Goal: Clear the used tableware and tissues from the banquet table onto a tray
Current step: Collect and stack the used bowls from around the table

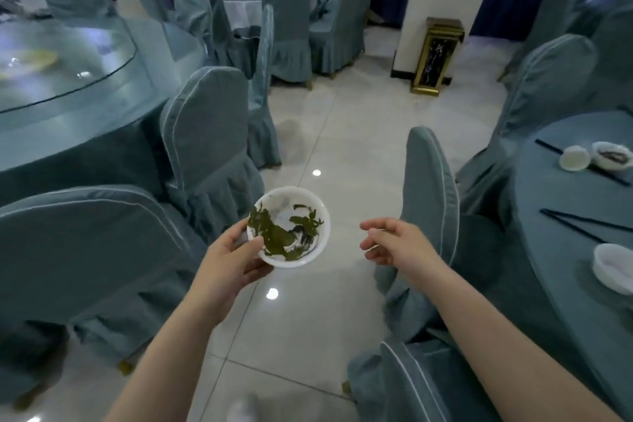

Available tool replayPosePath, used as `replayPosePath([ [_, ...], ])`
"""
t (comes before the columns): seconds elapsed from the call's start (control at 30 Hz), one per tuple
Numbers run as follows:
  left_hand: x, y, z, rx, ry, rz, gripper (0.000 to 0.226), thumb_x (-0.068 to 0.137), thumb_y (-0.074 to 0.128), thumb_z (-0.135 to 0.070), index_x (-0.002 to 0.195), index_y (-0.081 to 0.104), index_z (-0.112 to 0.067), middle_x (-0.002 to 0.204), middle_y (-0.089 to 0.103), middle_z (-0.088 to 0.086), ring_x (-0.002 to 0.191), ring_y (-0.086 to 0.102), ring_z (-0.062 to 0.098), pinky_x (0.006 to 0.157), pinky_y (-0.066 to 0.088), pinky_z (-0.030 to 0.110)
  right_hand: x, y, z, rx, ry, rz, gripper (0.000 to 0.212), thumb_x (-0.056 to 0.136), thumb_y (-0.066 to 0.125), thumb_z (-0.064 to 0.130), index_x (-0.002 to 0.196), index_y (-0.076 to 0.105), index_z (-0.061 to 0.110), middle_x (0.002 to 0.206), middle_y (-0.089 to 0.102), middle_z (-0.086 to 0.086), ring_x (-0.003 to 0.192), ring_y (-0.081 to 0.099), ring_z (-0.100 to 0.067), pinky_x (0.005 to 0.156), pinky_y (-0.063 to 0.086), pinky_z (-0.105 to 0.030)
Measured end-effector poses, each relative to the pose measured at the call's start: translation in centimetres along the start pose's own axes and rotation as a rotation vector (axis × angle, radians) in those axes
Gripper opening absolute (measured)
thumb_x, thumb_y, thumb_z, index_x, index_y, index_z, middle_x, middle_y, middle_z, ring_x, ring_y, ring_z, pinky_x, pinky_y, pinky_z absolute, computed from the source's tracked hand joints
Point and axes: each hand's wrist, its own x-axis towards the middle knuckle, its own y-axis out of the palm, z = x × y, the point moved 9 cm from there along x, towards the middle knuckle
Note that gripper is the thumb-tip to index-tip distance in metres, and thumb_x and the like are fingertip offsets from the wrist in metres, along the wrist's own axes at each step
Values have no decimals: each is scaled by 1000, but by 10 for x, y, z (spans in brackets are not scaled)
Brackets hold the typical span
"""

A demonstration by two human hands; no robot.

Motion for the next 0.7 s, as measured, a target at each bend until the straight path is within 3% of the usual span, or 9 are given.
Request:
replayPosePath([
  [0.1, 60, 35, -16, 26, 1, 99, 38, 94, 55, -12, 129, 53, -25, 103, 74, 5, 90, 72, 24, 68, 59, 31, 23, -30, -5, 37, 25, -121, 15, 95, 54, 11, 100, 68, 16, 76, 74, -3, 67, 65, -15, 70, 50, -31],
  [0.27, 154, 116, -42, 38, -27, 332, 38, 94, 54, -10, 128, 53, -26, 97, 75, 6, 78, 73, 22, 61, 58, 27, 41, -93, -10, 176, 68, -404, 14, 96, 53, 9, 98, 67, 11, 69, 71, -2, 55, 61, -9, 50, 44, -18],
  [0.4, 209, 190, -65, 93, -34, 564, 31, 95, 53, -9, 114, 60, -33, 94, 75, 5, 72, 72, 19, 59, 57, 24, 43, -144, -8, 261, 93, -664, 13, 96, 54, 9, 95, 67, 12, 68, 71, -2, 55, 58, -12, 54, 44, -23],
  [0.53, 235, 267, -76, 141, -43, 767, 31, 95, 53, -9, 114, 60, -31, 94, 75, 3, 72, 72, 19, 59, 57, 24, 31, -184, -17, 316, 92, -871, 13, 95, 56, 14, 97, 69, 16, 76, 74, -4, 64, 65, -13, 65, 52, -29],
  [0.7, 237, 353, -72, 205, -95, 938, 27, 95, 55, -13, 109, 61, -35, 96, 75, -1, 83, 73, 21, 62, 58, 29, -5, -216, -50, 401, 194, -1109, 15, 95, 54, 15, 95, 68, 19, 73, 74, 1, 66, 66, -15, 65, 48, -29],
])
